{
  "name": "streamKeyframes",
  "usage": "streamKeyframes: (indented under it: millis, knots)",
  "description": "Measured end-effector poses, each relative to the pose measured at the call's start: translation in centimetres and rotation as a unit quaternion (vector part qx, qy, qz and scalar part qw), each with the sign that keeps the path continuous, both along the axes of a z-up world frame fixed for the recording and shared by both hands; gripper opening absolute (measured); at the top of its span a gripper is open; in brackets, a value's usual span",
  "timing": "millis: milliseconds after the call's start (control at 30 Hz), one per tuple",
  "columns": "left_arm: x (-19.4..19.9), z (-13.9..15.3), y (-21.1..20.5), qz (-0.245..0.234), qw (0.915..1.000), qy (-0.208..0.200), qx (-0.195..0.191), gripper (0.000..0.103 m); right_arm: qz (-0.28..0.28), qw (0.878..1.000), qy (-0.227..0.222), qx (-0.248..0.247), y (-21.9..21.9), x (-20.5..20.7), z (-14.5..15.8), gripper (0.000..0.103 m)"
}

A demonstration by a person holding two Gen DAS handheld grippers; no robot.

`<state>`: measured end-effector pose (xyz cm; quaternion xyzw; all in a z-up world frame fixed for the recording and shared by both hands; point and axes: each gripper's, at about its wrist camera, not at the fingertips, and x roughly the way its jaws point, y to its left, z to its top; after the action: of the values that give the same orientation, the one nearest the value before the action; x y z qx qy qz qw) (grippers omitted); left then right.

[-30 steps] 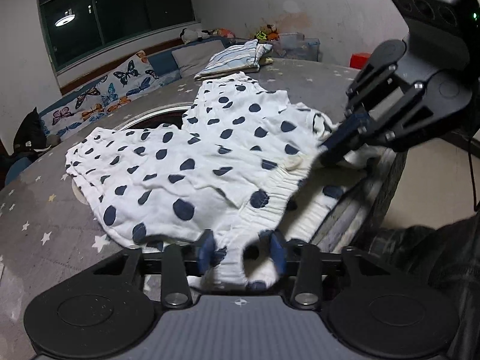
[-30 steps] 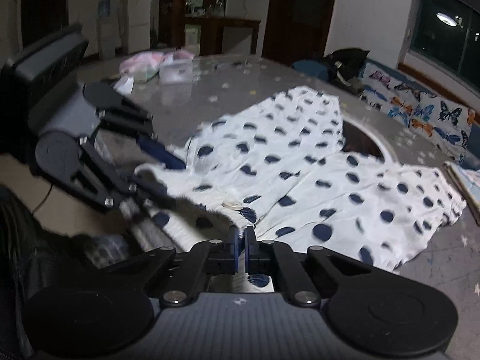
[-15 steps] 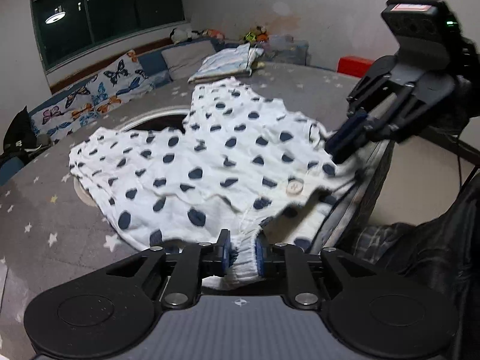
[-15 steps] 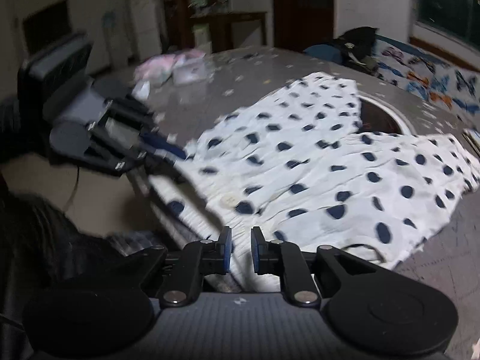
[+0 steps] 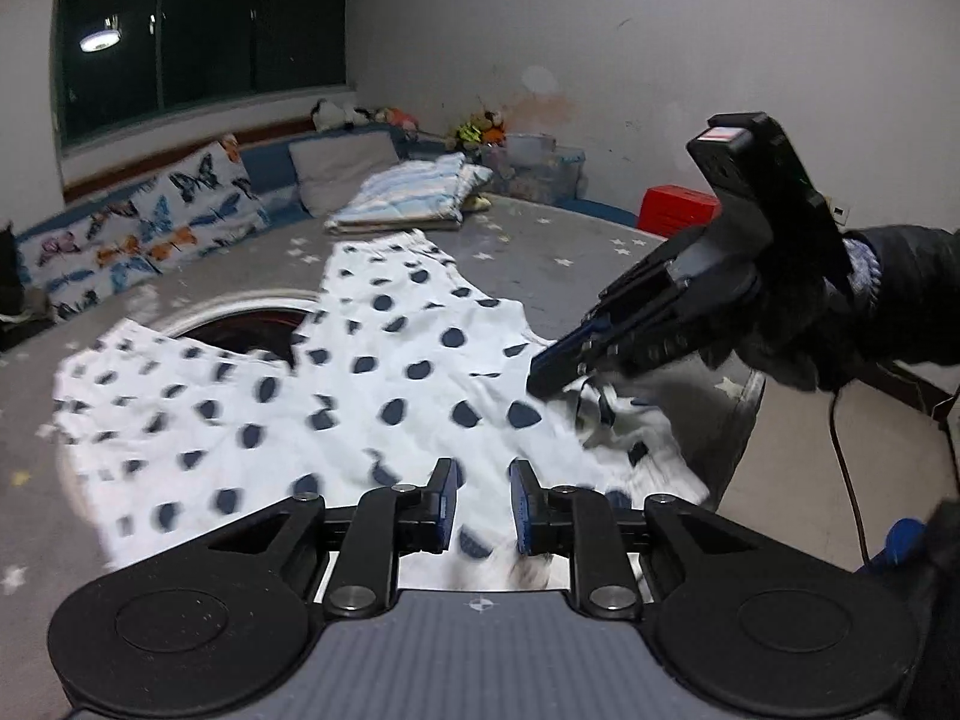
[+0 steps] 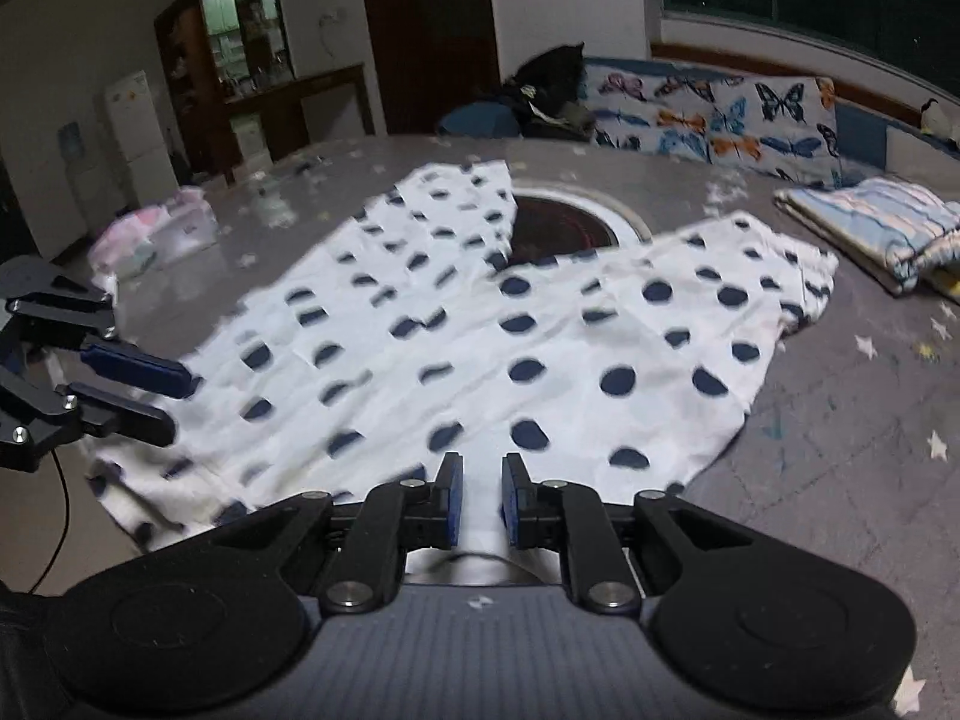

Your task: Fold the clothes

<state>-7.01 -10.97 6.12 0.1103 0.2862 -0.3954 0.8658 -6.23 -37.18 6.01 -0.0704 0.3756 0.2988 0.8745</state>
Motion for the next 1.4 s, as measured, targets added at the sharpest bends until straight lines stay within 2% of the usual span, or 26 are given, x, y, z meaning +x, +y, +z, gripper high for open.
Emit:
streamKeyframes:
  millis: [200,300,433,533,700,767,833,933,1067,1233,1400]
  knots:
    - [2.8,-2.4,-4.2,-0.026,0.9992,0.032,0.003,0.022,-0.011,1.000,0.017,-0.021,-1.3,-0.4,-1.3,0.014]
    - [3.3,-3.5,-5.8,-0.042,0.9980,0.047,0.008,0.022,-0.011,1.000,0.014,-0.021,-1.8,-0.5,-0.5,0.014]
    - [3.1,-4.1,-6.7,-0.058,0.9968,0.053,0.016,0.025,-0.022,1.000,-0.006,-0.010,-2.3,0.8,0.9,0.019]
    - [3.0,-4.2,-6.9,-0.063,0.9963,0.054,0.020,0.029,-0.033,0.999,-0.016,-0.013,-2.5,3.3,1.0,0.019]
    - [3.0,-3.2,-7.2,-0.061,0.9961,0.061,0.020,0.030,-0.052,0.999,-0.004,-0.012,-2.7,7.5,0.1,0.019]
    - [3.2,-2.3,-7.6,-0.061,0.9963,0.061,0.008,0.036,-0.059,0.998,-0.004,-0.014,-2.9,8.8,0.2,0.020]
    - [3.5,-1.7,-8.3,-0.059,0.9966,0.057,0.003,0.041,-0.067,0.998,-0.009,-0.020,-3.2,10.2,0.4,0.025]
    - [4.5,-1.8,-9.9,-0.056,0.9965,0.063,0.001,0.041,-0.082,0.996,-0.010,-0.026,-3.8,12.6,0.3,0.028]
    - [5.7,-3.1,-11.4,-0.061,0.9941,0.090,-0.003,0.039,-0.102,0.994,-0.001,-0.032,-4.7,16.0,-0.6,0.028]
    - [5.9,-4.0,-11.5,-0.078,0.9906,0.112,-0.010,0.039,-0.108,0.993,0.003,-0.049,-5.1,19.0,-1.9,0.028]
    - [6.1,-4.2,-11.5,-0.086,0.9885,0.123,-0.020,0.039,-0.131,0.991,-0.002,-0.041,-6.0,21.7,-2.2,0.028]
